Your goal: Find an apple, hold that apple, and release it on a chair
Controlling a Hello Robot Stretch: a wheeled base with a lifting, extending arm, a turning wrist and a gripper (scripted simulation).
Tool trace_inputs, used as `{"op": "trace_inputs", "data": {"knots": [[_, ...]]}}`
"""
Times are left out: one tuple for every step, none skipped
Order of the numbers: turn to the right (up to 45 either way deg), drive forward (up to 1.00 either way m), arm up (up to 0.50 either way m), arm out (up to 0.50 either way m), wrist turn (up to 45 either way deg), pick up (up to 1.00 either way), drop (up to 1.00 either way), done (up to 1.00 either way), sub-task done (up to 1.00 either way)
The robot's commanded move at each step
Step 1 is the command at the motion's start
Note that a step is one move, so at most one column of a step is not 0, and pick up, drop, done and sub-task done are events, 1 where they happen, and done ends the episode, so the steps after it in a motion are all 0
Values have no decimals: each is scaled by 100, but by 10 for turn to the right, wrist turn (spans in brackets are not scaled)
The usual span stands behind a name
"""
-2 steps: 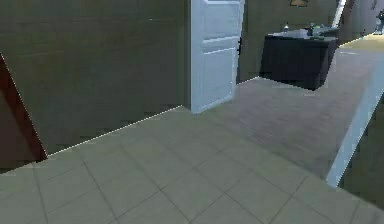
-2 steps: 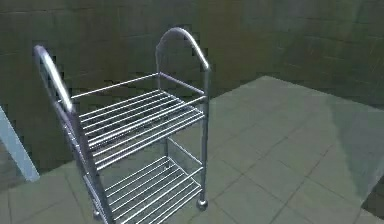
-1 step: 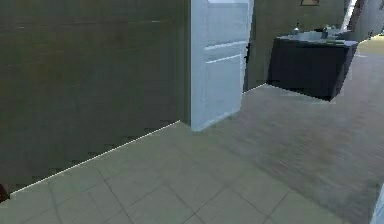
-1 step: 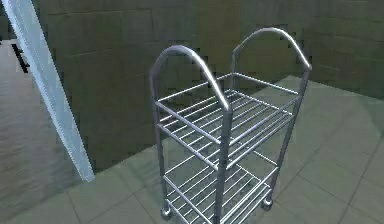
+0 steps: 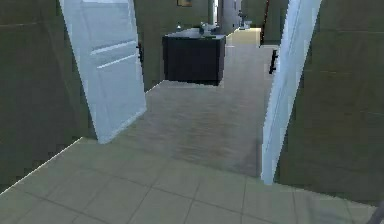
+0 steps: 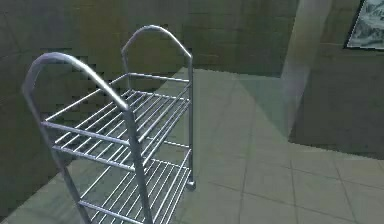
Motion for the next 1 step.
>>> {"op": "trace_inputs", "data": {"knots": [[0,100,0,0,0,0,0,0,0]]}}
